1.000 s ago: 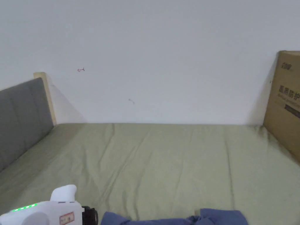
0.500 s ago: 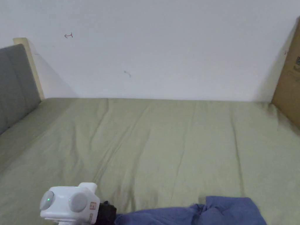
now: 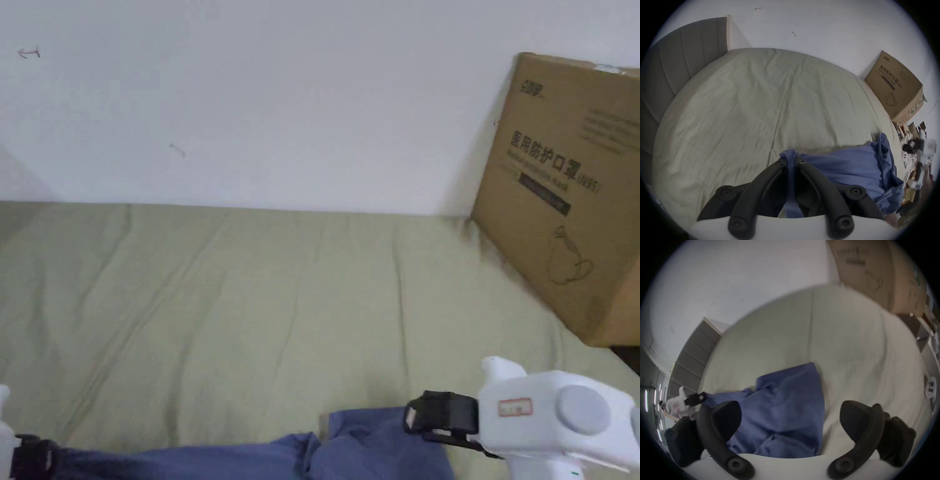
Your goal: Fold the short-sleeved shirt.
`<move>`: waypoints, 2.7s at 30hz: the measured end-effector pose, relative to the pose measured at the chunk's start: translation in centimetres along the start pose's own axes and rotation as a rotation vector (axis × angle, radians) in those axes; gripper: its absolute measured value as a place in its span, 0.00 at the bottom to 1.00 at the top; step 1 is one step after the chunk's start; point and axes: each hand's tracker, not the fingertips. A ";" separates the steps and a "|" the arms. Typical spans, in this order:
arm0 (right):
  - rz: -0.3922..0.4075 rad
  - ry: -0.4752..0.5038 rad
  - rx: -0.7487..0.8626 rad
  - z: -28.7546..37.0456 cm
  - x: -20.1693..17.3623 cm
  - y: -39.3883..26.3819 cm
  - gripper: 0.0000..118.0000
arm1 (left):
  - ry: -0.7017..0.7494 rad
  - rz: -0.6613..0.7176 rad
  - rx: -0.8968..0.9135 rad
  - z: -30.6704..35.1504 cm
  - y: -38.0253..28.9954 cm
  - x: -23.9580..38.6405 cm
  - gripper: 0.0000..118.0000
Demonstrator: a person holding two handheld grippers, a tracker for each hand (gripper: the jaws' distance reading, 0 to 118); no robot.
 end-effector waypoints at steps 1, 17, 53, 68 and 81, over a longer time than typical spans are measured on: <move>0.006 -0.024 -0.031 -1.4 0.8 1.0 1.00 | -0.002 -0.004 -0.003 0.4 -0.3 0.0 0.06; 0.205 -0.149 -0.018 -2.3 -4.0 -0.4 0.04 | 0.022 -0.012 -0.054 1.5 -1.5 0.1 0.05; 0.352 -0.377 0.887 39.3 -19.9 24.4 0.04 | 0.007 -0.128 0.502 24.2 24.3 11.6 0.04; 0.376 -0.501 1.181 41.6 -20.9 31.2 0.04 | 0.019 -0.104 0.743 17.4 34.6 16.4 0.04; 0.246 -0.310 0.376 10.6 0.9 1.4 0.04 | -0.002 -0.122 0.158 -0.1 5.0 9.7 0.04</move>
